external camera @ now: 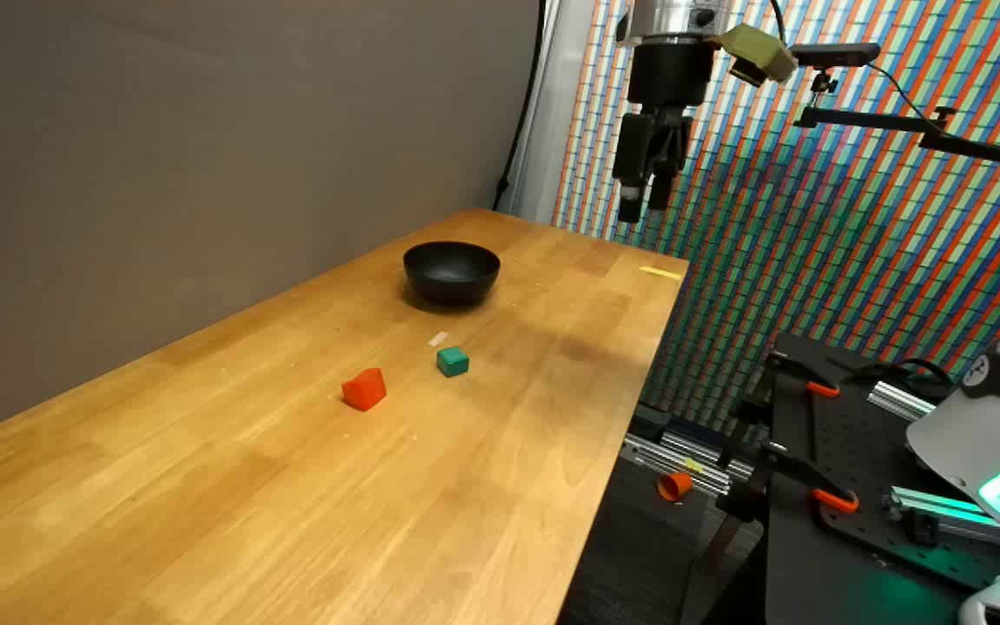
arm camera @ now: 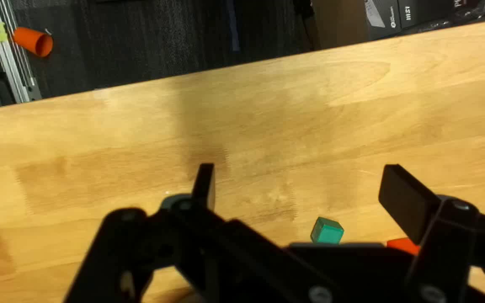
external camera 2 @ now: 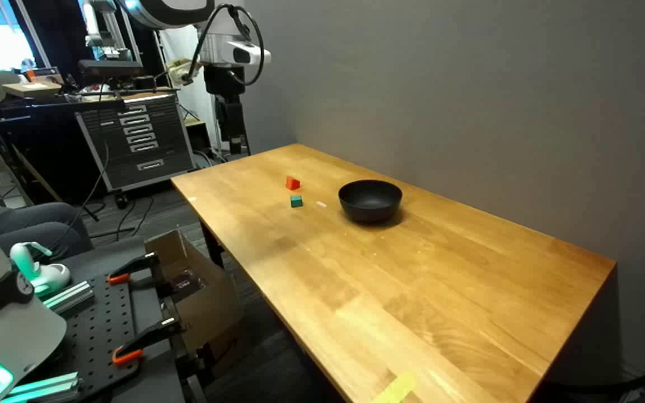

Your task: Place the two blocks in the bowl, starting with the green block and then the orange block

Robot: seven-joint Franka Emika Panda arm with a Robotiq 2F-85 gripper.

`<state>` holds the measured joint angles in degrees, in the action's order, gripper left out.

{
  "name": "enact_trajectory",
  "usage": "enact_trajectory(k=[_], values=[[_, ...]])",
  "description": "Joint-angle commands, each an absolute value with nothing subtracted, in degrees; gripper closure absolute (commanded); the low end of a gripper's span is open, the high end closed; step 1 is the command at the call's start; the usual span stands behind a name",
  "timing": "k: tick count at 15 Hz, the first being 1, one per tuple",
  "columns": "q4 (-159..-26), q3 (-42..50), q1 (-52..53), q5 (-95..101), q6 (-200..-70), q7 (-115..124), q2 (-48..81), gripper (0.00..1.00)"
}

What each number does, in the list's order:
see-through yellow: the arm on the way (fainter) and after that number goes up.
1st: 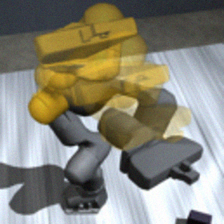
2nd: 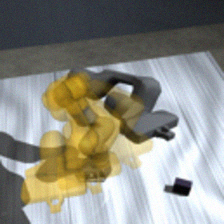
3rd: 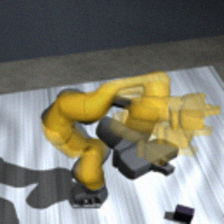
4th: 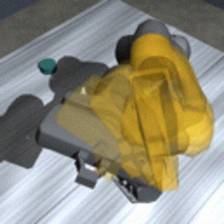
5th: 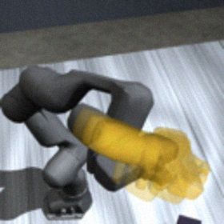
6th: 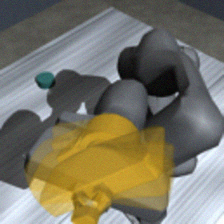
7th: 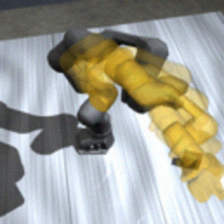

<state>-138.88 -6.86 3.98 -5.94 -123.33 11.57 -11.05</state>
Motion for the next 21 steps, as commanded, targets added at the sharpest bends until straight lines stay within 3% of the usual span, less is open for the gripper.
enact_trajectory(k=[1, 16, 21], values=[[-138.7, -6.6, 4.3, -5.9, -123.3, 11.6, -11.0, 0.00], [-138.2, -6.6, 4.3, -5.9, -123.3, 11.6, -11.1, 0.00], [-132.6, -7.5, 5.0, -5.5, -130.3, 12.0, 0.5, 0.00]])
